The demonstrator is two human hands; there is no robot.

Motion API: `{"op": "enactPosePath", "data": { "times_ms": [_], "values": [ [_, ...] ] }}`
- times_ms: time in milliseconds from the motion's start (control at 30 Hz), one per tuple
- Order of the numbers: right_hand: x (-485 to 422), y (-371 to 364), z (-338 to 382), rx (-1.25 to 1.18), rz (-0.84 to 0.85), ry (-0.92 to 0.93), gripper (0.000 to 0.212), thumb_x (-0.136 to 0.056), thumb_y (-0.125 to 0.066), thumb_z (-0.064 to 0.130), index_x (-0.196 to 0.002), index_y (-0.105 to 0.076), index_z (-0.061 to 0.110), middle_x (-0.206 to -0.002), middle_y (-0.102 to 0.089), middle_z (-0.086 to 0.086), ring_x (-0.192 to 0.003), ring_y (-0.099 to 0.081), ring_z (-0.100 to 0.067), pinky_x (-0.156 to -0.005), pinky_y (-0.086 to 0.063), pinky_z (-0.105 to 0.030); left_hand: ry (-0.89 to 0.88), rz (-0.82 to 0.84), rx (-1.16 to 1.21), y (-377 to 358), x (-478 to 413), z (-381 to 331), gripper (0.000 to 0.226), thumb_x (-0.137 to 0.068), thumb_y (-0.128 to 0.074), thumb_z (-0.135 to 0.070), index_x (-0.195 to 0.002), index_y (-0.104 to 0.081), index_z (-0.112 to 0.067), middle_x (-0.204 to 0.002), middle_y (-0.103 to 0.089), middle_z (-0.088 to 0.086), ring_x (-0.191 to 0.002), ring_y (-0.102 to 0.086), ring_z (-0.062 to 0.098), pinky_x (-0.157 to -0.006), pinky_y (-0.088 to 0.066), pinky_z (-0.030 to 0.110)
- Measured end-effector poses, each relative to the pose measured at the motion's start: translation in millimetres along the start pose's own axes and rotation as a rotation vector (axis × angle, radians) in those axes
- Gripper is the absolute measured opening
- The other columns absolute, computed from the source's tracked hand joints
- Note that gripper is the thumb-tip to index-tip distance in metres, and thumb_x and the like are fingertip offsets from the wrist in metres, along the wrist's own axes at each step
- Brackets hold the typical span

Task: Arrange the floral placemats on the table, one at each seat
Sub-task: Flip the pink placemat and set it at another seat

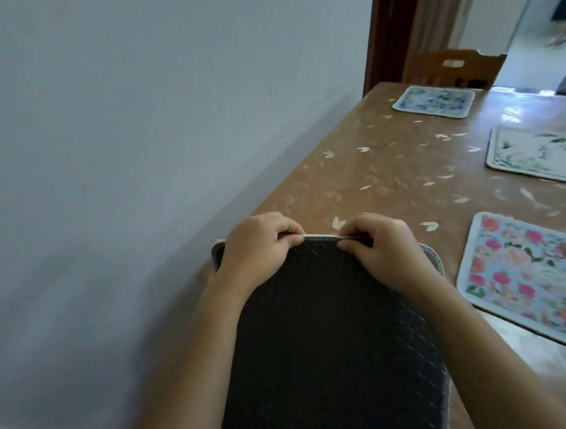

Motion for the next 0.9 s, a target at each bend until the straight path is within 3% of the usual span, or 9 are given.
{"op": "enactPosePath", "data": {
  "times_ms": [133,300,400,500,600,667,900],
  "values": [
    [-11.8,33.1,-16.1,0.085,-0.096,-0.073,0.006,-0.078,-0.067,0.011,-0.083,-0.067,0.014,-0.080,-0.060,0.003,-0.079,-0.055,-0.016,-0.073,-0.045,-0.029,-0.108,0.039,0.049,-14.3,-41.2,-24.9,0.007,-0.081,-0.066,-0.018,-0.085,-0.070,-0.020,-0.086,-0.068,-0.003,-0.081,-0.058,0.014,-0.075,-0.046,0.031],
    [-22.0,72.5,-32.9,0.167,-0.342,-0.136,0.006,-0.076,-0.068,0.008,-0.080,-0.067,0.013,-0.079,-0.057,0.006,-0.079,-0.057,-0.018,-0.074,-0.046,-0.031,-0.244,-0.028,0.169,-29.3,-84.5,-52.7,0.007,-0.081,-0.065,-0.013,-0.084,-0.069,-0.018,-0.083,-0.065,-0.002,-0.078,-0.057,0.014,-0.072,-0.044,0.027],
    [-22.1,74.5,-48.0,0.215,-0.470,-0.164,0.006,-0.075,-0.067,0.006,-0.078,-0.066,0.010,-0.079,-0.062,-0.003,-0.077,-0.058,-0.026,-0.070,-0.047,-0.034,-0.345,-0.072,0.219,-43.1,-98.9,-57.1,0.007,-0.077,-0.066,-0.009,-0.081,-0.069,-0.014,-0.080,-0.065,0.003,-0.076,-0.057,0.017,-0.069,-0.044,0.027],
    [-14.2,50.9,-80.6,0.193,-0.532,-0.252,0.008,-0.073,-0.070,0.005,-0.079,-0.067,0.009,-0.082,-0.065,-0.006,-0.078,-0.060,-0.028,-0.068,-0.051,-0.037,-0.355,-0.015,0.288,-77.3,-104.5,-38.4,0.008,-0.074,-0.069,-0.006,-0.082,-0.070,-0.009,-0.082,-0.066,0.006,-0.080,-0.060,0.022,-0.072,-0.046,0.030],
    [1.7,1.0,-123.3,0.191,-0.466,-0.387,0.008,-0.073,-0.071,0.007,-0.081,-0.068,0.009,-0.085,-0.067,-0.008,-0.080,-0.060,-0.028,-0.070,-0.052,-0.042,-0.341,0.125,0.277,-130.9,-96.3,-2.8,0.009,-0.074,-0.070,-0.006,-0.084,-0.071,-0.006,-0.083,-0.068,0.010,-0.082,-0.061,0.027,-0.075,-0.050,0.038],
    [16.2,-38.6,-147.7,0.198,-0.377,-0.473,0.006,-0.075,-0.070,0.009,-0.080,-0.067,0.009,-0.084,-0.066,-0.006,-0.081,-0.058,-0.026,-0.069,-0.048,-0.036,-0.310,0.240,0.245,-167.3,-83.6,25.3,0.009,-0.076,-0.069,-0.007,-0.086,-0.071,-0.006,-0.083,-0.067,0.011,-0.082,-0.061,0.027,-0.074,-0.050,0.038],
    [75.5,-143.4,-190.6,0.108,-0.106,-0.723,0.006,-0.076,-0.070,0.012,-0.081,-0.067,0.010,-0.086,-0.058,0.001,-0.086,-0.055,-0.020,-0.069,-0.037,-0.024,-0.281,0.508,0.155,-246.0,-20.7,96.9,0.007,-0.080,-0.066,-0.011,-0.085,-0.069,-0.009,-0.085,-0.067,0.009,-0.083,-0.059,0.025,-0.070,-0.040,0.026]
  ]
}}
Point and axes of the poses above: each hand's wrist, its own x-axis away from the middle knuckle, its own y-axis out of the back of the hand, z = x × y, the point moved 8 cm from there along -x, towards the middle knuckle
